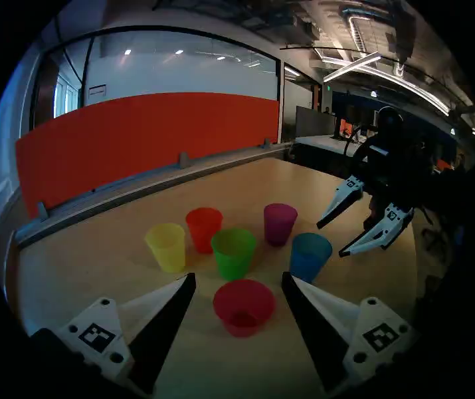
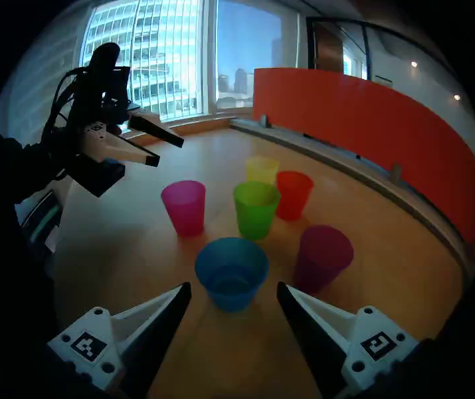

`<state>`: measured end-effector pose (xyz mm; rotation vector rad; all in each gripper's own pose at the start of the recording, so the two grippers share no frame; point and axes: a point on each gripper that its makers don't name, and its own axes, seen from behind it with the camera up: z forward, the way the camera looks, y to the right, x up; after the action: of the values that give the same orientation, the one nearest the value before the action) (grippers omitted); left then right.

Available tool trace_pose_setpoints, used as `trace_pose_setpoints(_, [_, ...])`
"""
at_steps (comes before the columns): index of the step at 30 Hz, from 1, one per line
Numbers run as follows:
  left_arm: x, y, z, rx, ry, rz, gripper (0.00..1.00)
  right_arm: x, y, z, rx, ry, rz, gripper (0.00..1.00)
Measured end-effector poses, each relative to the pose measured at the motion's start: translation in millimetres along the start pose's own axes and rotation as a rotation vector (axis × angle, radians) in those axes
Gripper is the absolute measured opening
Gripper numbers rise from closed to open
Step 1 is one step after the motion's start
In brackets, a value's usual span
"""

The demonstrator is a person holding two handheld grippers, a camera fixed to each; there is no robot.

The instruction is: Pour water

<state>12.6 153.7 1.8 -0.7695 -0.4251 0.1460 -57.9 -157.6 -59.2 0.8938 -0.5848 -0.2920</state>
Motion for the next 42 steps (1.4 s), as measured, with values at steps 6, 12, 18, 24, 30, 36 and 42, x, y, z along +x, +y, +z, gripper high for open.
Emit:
trace_pose_setpoints(6, [0.1,-3.2,2.3,0.003,-0.003,0.001,0.96,-4.5,0.6,12.6,0.006,-0.013,-0.006,1.0])
trace_pose_setpoints(12, [1.4,-5.1,3.3,0.002,-0.001,-0.002,0.96,-6.7,-0.5,26.3,0.011,-0.019,-0.013,1.0])
trace_pose_setpoints(18, [1.5,-5.7,5.2,0.001,-0.003,-0.001,0.96,-7.0,-0.2,38.0,0.014,-0.023,-0.018,1.0])
trace_pose_setpoints(24, [0.7,-7.1,7.1,0.001,-0.007,0.0,0.96,-4.5,0.7,46.0,0.017,-0.021,-0.018,1.0])
trace_pose_setpoints(30, [1.1,-8.4,8.2,0.0,-0.01,0.002,0.96,0.0,-1.4,51.3,0.029,-0.013,-0.017,1.0])
trace_pose_setpoints(36, [1.6,-8.0,10.2,-0.003,-0.012,0.008,0.96,0.4,-0.9,55.5,0.03,-0.011,-0.024,1.0])
trace_pose_setpoints(42, [1.3,-7.6,13.2,-0.008,-0.018,0.016,0.96,-0.6,-0.2,56.2,0.028,-0.009,-0.03,0.99])
